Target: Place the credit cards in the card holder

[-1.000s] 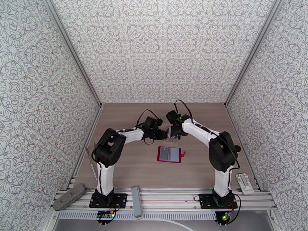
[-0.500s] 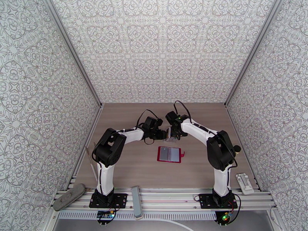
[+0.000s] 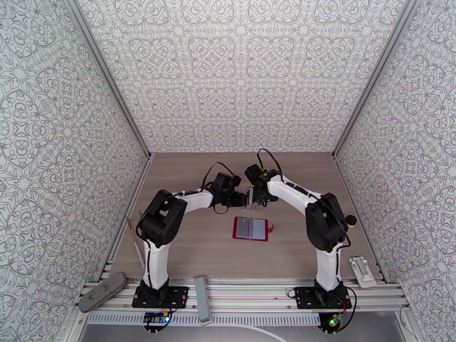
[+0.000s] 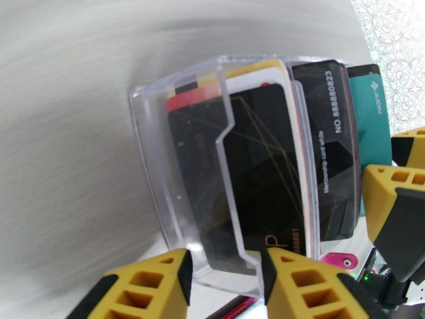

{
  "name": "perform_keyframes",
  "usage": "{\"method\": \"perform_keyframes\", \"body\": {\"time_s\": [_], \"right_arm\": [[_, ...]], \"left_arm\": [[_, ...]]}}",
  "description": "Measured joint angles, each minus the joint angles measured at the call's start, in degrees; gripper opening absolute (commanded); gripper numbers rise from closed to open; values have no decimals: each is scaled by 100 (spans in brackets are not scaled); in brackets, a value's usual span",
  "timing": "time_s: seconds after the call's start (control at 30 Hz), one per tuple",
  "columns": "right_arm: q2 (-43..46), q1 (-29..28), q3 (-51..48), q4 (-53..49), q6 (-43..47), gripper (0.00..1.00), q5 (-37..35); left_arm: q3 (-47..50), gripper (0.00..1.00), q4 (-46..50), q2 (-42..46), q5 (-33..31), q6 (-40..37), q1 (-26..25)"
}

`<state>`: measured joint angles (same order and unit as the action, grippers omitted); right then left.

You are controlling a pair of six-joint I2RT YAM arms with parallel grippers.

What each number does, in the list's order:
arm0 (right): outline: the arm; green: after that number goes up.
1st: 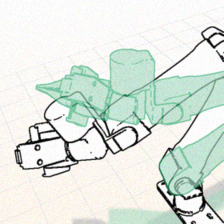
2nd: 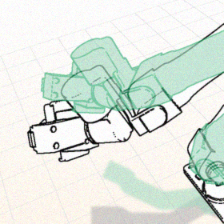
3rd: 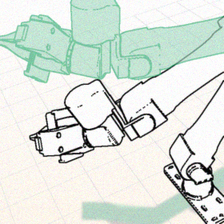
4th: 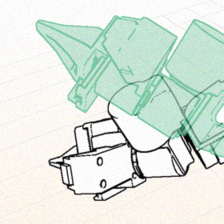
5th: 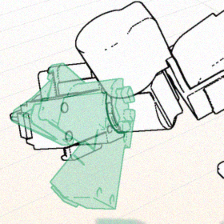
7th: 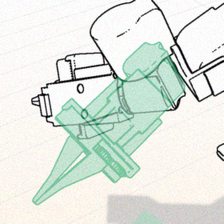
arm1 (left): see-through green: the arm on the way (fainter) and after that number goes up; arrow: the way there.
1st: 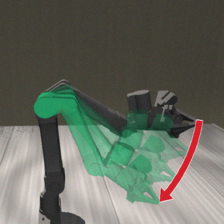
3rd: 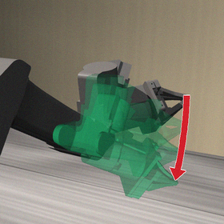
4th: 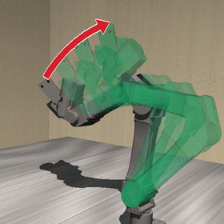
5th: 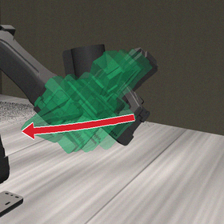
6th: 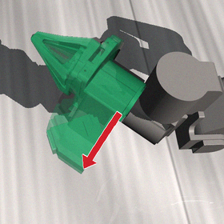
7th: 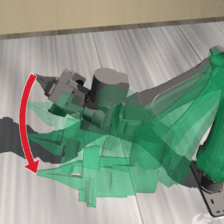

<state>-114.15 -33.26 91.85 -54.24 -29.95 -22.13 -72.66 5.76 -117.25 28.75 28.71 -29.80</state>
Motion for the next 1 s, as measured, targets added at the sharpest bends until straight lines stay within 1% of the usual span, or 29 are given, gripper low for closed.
{"method": "perform_keyframes", "body": {"time_s": [0.2,0.23,0.27,0.33,0.4,0.53,1.0], "right_arm": [[-4,0,92,-83,0,49,-76],[-4,0,101,-87,2,47,-83],[-7,0,105,-92,2,44,-83],[-15,-2,127,-94,17,43,-81],[-24,0,160,-101,28,43,-81],[-24,17,168,-114,61,47,-35],[-216,120,254,-48,90,46,199]], "left_arm": [[-4,41,0,-4,4,2,4],[-4,40,-2,-7,13,0,4],[-7,41,-2,-11,17,2,9],[-20,40,0,-17,22,2,9],[-31,40,2,-22,22,2,9],[-31,41,2,-22,22,2,11],[-33,40,0,-28,44,2,24]]}}
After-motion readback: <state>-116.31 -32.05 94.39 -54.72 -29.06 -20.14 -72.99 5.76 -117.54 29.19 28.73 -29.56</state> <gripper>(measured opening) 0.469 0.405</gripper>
